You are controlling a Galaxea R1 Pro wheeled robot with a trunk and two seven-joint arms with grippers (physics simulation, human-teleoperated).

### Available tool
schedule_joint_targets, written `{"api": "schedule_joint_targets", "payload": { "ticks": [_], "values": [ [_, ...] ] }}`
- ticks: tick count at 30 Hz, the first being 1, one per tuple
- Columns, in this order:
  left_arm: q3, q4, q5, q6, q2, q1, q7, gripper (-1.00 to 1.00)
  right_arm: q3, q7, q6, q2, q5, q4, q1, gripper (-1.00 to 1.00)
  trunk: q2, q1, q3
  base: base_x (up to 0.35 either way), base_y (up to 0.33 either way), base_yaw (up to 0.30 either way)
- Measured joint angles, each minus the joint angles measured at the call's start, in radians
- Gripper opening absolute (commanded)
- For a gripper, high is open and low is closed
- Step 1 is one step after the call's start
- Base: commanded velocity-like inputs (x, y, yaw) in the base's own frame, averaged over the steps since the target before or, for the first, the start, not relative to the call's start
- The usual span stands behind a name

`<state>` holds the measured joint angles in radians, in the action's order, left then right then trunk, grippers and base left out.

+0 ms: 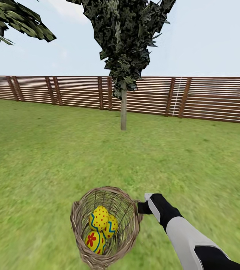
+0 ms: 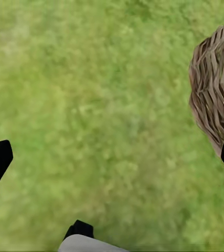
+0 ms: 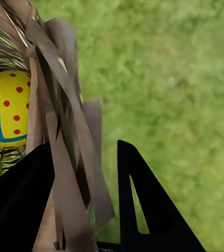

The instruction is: Take the three Easter eggs out of the wicker basket on the lawn in the garden, then place them on the lawn next to a single tree (choose any tree) so that all three eggs are next to the same tree and none are left in the basket.

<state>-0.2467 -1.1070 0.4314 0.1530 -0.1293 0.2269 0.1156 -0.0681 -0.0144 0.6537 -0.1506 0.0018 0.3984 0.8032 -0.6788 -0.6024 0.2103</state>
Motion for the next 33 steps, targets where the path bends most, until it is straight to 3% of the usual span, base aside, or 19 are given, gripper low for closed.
{"api": "schedule_joint_targets", "payload": {
  "ticks": [33],
  "values": [
    [0.000,0.012,0.000,-0.002,-0.001,0.000,0.000,1.00,0.000,0.000,0.000,0.002,0.000,0.000,0.000,-1.00,0.000,0.000,0.000,0.339,0.000,0.040]
  ]
}}
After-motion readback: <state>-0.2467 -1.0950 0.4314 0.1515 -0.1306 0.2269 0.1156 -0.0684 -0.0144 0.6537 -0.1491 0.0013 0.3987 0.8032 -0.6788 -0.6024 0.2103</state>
